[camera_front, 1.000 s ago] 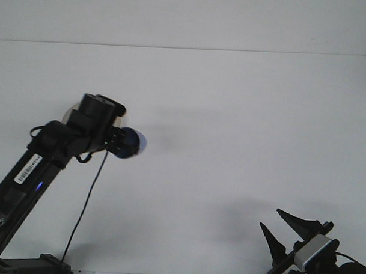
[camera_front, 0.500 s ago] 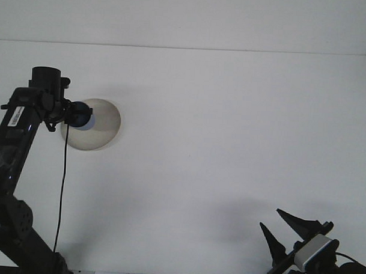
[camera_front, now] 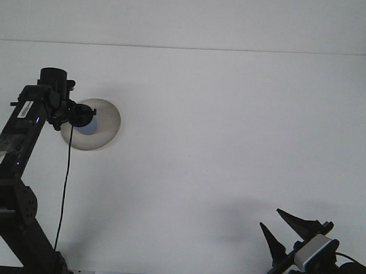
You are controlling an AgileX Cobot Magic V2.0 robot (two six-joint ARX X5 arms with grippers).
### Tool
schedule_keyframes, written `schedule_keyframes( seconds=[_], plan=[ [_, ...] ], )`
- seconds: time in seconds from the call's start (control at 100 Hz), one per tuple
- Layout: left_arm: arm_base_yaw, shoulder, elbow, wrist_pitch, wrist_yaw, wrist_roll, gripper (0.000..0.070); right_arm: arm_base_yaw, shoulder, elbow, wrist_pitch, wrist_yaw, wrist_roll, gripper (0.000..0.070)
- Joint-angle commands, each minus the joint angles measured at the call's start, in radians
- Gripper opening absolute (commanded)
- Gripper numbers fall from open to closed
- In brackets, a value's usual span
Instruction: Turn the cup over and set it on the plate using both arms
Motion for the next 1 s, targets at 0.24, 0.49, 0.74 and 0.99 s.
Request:
schedule_keyframes(
  seconds=[0.24, 0.49, 0.74, 0.99],
  plan=[
    [0.002, 0.003, 0.069, -0.008, 0.046, -0.048, 0.0435, 0.008, 0.005, 0.005, 0.007, 0.002, 0.006, 0.0363],
    [0.002, -0.132, 0.144, -0.014, 0.046, -0.063, 0.0547, 0.008, 0.005, 0.005, 0.008, 0.001, 0.006, 0.0363],
    [-0.018, -0.449, 0.119, -0.029, 0.048, -0.096, 0.0544, 0.008, 0.005, 0.005, 0.095, 0.005, 0.007, 0.0363],
    [-0.142, -0.871, -0.274, 0.142, 0.048, -0.148, 0.0544, 0.008, 0.006, 0.005, 0.175, 0.062, 0.006, 0.0363]
  ],
)
